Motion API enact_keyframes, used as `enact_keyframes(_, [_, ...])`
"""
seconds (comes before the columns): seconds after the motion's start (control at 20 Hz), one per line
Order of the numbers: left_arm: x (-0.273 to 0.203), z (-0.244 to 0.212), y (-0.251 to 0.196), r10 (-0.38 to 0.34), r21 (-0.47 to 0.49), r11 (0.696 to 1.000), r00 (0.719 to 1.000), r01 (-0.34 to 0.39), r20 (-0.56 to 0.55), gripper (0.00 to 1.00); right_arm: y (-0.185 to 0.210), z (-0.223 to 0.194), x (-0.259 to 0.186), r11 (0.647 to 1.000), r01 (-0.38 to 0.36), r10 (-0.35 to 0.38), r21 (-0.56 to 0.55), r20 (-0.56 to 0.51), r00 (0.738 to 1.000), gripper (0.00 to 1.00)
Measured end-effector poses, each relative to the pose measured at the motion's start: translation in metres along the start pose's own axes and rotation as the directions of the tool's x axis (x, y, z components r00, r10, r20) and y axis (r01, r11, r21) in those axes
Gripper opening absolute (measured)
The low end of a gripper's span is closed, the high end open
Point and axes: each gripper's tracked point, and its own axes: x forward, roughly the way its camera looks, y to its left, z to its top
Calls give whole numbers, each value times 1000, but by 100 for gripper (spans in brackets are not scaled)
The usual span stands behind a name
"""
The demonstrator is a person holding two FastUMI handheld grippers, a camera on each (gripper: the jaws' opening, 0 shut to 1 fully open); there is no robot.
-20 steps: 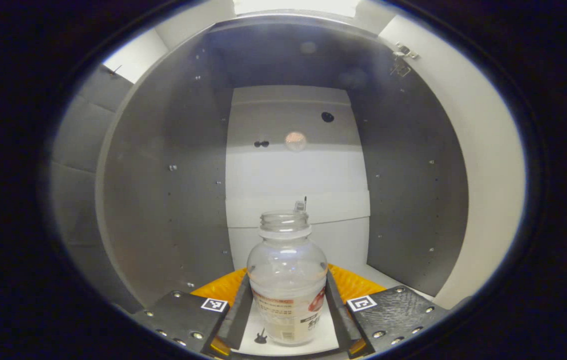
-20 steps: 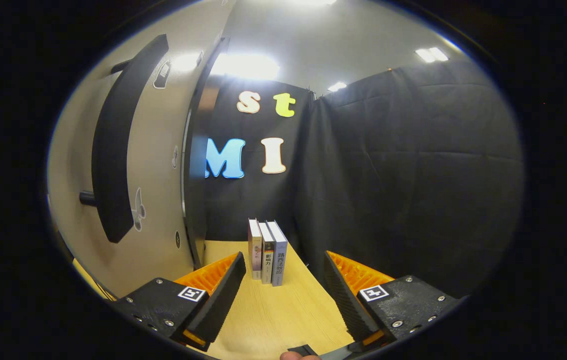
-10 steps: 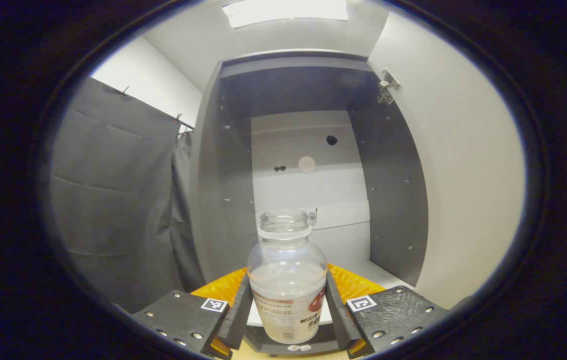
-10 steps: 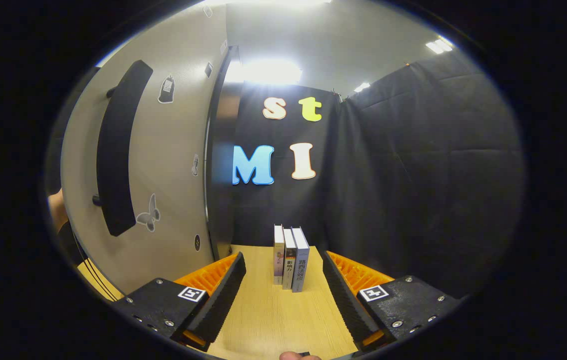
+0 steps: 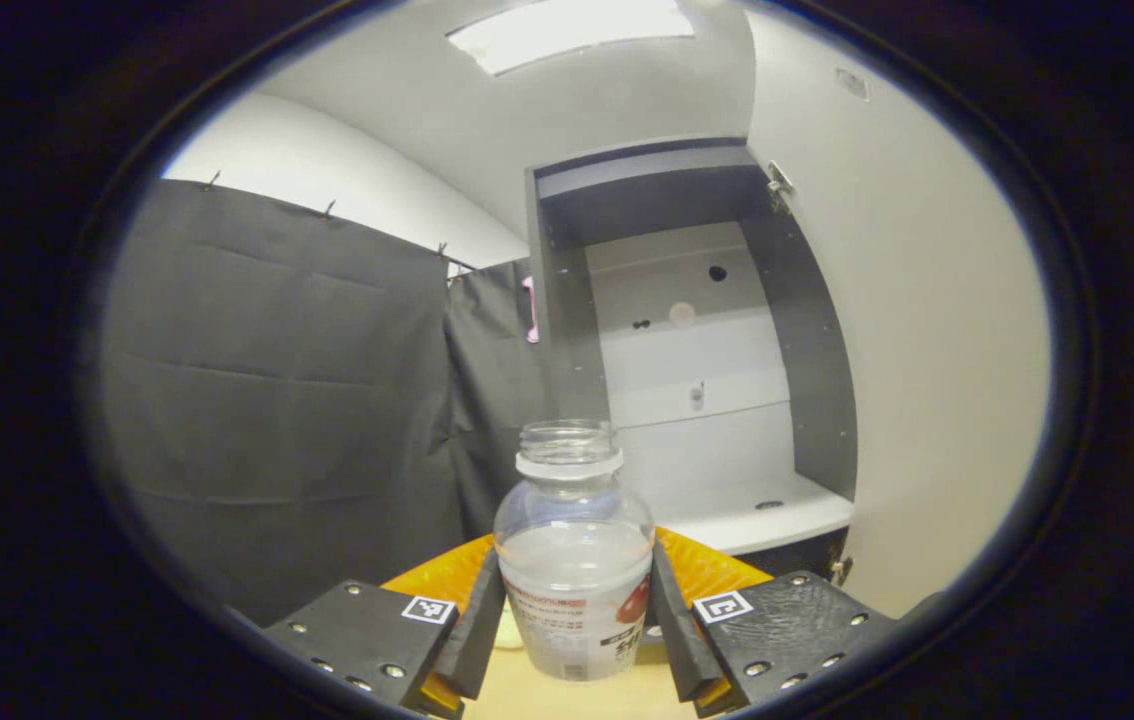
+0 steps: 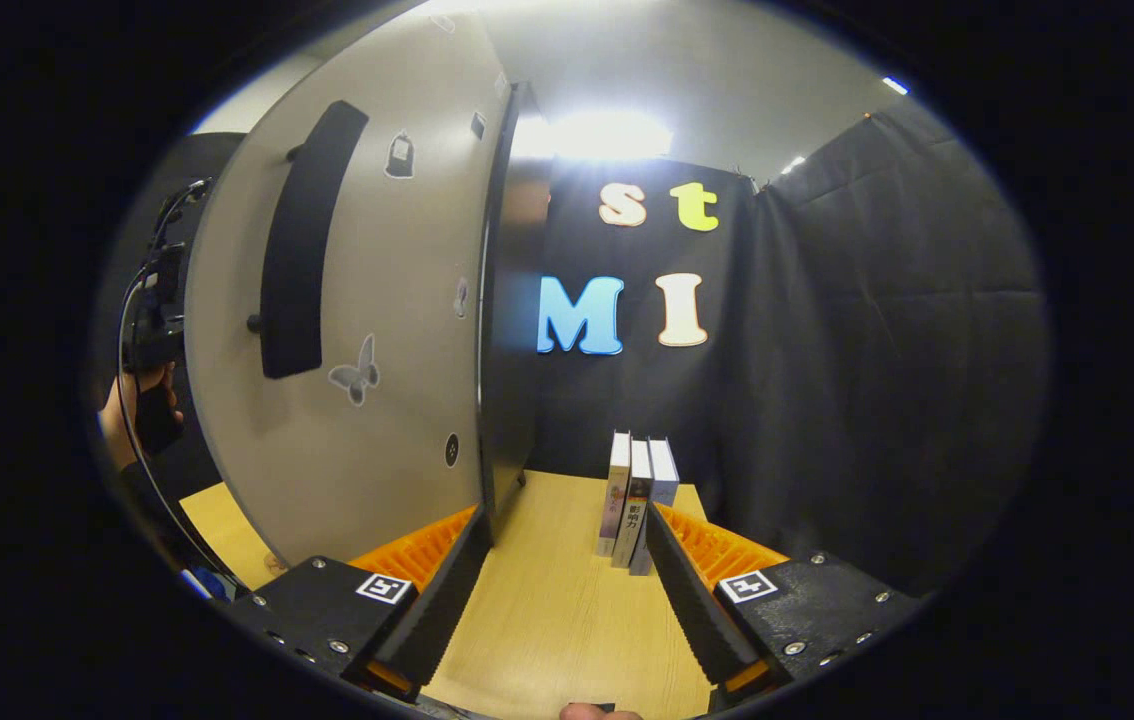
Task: Open the cabinet door with the right hand, grasp the bottle in the cabinet with the left hand and place it on the coaster, then close the cabinet door with the right hand.
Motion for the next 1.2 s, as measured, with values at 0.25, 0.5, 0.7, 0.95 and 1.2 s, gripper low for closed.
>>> enact_keyframes(0.25, [-54,-84,18,93,23,995,996,-93,11,71,14,-43,10,998,-38,36,-40,-64,997,96])
enact_keyframes(0.5, [-77,-195,10,119,22,993,993,-118,-18,71,26,-102,27,991,-76,57,-107,-175,983,96])
enact_keyframes(0.7, [-76,-263,5,132,-34,990,990,-134,-52,71,28,-129,31,991,-66,38,-118,-226,973,96])
enact_keyframes(0.95, [-85,-322,5,155,-61,985,983,-162,-102,71,39,-153,37,977,-116,61,-179,-286,956,96])
enact_keyframes(1.2, [-87,-329,-1,138,-108,983,987,-146,-80,78,52,-154,39,970,-144,83,-195,-294,952,96])
